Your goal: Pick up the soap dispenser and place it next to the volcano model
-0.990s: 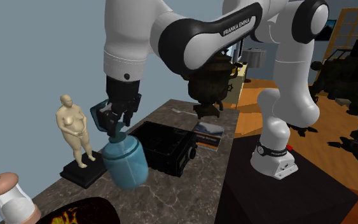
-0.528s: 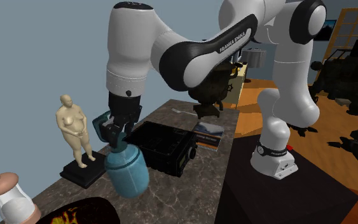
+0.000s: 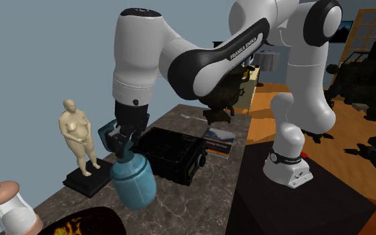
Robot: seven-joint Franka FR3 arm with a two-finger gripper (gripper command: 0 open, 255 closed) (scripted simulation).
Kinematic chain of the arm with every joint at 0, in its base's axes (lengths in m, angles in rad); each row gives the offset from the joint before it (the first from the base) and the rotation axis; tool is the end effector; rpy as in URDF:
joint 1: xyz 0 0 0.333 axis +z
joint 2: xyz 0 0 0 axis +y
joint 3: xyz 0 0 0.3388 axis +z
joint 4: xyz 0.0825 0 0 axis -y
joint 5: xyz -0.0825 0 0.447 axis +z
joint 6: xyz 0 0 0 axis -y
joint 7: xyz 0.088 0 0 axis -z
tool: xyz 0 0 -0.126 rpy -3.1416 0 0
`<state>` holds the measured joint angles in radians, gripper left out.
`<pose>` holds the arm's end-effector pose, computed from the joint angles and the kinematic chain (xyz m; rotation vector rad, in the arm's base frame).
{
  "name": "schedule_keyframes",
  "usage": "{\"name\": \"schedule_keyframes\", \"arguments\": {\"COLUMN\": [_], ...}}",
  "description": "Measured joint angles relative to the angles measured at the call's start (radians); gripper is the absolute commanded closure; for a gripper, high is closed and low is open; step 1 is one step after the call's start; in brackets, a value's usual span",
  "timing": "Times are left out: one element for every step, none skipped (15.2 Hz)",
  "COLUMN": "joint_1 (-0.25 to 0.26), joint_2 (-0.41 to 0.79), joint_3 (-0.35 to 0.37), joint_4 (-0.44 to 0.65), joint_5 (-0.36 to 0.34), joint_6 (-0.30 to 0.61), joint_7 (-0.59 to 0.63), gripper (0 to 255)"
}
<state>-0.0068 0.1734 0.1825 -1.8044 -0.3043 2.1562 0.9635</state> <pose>0.6857 0.0991 0.4467 2.8538 -0.9578 0.4256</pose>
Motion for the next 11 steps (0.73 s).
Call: {"name": "schedule_keyframes", "arguments": {"joint_1": [0.0, 0.0, 0.0, 0.0, 0.0, 0.0, 0.001, 0.004, 0.007, 0.009, 0.01], "joint_2": [0.0, 0.0, 0.0, 0.0, 0.0, 0.0, -0.008, -0.014, -0.027, -0.041, -0.046], "joint_3": [0.0, 0.0, 0.0, 0.0, 0.0, 0.0, 0.001, 0.005, 0.008, 0.01, 0.011], "joint_4": [0.001, 0.001, 0.001, 0.001, 0.001, 0.001, 0.006, 0.025, 0.036, 0.044, 0.051], "joint_5": [0.0, 0.0, 0.0, 0.0, 0.0, 0.0, 0.003, 0.007, 0.013, 0.017, 0.02], "joint_6": [0.0, 0.0, 0.0, 0.0, 0.0, 0.0, -0.013, -0.037, -0.061, -0.083, -0.095], "joint_7": [0.0, 0.0, 0.0, 0.0, 0.0, 0.0, -0.003, -0.004, -0.007, -0.009, -0.011], "gripper": [0, 0, 0, 0, 0, 0, 0, 0, 0, 0, 0]}}
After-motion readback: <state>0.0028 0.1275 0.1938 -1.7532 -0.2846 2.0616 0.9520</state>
